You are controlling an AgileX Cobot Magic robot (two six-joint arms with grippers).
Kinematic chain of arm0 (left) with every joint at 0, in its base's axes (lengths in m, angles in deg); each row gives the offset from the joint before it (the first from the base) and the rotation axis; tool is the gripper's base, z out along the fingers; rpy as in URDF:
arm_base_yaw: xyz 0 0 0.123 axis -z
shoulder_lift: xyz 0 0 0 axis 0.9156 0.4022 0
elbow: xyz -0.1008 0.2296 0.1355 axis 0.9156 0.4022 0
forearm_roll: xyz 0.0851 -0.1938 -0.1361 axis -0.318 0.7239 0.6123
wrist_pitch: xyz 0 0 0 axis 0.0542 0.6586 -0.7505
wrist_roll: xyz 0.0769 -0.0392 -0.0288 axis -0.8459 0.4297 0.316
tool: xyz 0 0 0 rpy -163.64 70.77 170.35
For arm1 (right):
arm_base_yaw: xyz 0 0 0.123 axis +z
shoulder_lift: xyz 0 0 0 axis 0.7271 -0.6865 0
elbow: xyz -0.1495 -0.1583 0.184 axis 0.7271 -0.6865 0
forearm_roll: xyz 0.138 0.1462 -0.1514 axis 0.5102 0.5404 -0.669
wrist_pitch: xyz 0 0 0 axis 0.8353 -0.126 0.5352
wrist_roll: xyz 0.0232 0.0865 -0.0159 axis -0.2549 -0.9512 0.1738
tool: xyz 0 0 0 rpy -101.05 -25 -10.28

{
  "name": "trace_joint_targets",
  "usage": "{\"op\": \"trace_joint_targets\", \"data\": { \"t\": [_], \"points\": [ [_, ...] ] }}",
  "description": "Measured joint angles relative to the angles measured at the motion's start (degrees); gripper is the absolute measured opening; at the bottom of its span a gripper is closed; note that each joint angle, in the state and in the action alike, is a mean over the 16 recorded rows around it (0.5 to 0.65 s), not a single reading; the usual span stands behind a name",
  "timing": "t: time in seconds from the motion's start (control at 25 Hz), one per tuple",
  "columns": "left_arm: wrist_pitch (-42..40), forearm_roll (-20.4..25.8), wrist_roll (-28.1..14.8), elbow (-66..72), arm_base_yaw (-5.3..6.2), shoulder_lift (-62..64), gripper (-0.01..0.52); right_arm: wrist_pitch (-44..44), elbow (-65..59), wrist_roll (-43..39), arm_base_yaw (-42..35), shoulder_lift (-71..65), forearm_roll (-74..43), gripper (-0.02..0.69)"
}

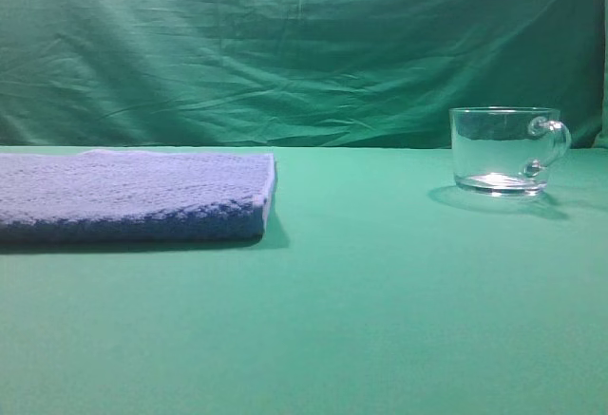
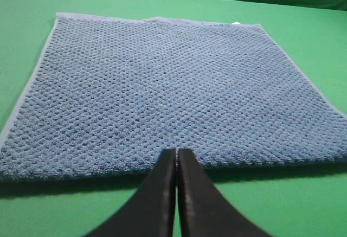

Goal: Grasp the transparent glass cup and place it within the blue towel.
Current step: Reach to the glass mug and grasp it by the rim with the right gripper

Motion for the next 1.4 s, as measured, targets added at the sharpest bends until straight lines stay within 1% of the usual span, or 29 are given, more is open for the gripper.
{"op": "trace_joint_targets", "data": {
  "t": [0.44, 0.8, 0.96, 1.04, 1.12, 1.4],
  "points": [
    [0.0, 0.0, 0.0, 0.0, 0.0, 0.0, 0.0, -12.1, 17.2, 2.3, 0.5, -29.5, 0.2, 0.0],
    [0.0, 0.0, 0.0, 0.0, 0.0, 0.0, 0.0, -19.9, 29.5, 5.6, 3.0, -46.5, 0.5, 0.0],
    [0.0, 0.0, 0.0, 0.0, 0.0, 0.0, 0.0, -21.5, 33.9, 6.9, 5.0, -52.7, 0.6, 0.023],
    [0.0, 0.0, 0.0, 0.0, 0.0, 0.0, 0.0, -22.2, 35.9, 7.5, 6.0, -55.6, 0.6, 0.059],
    [0.0, 0.0, 0.0, 0.0, 0.0, 0.0, 0.0, -22.8, 37.7, 8.1, 6.9, -58.3, 0.6, 0.118],
    [0.0, 0.0, 0.0, 0.0, 0.0, 0.0, 0.0, -22.8, 42.0, 8.7, 8.4, -65.8, 0.6, 0.396]
  ]
}}
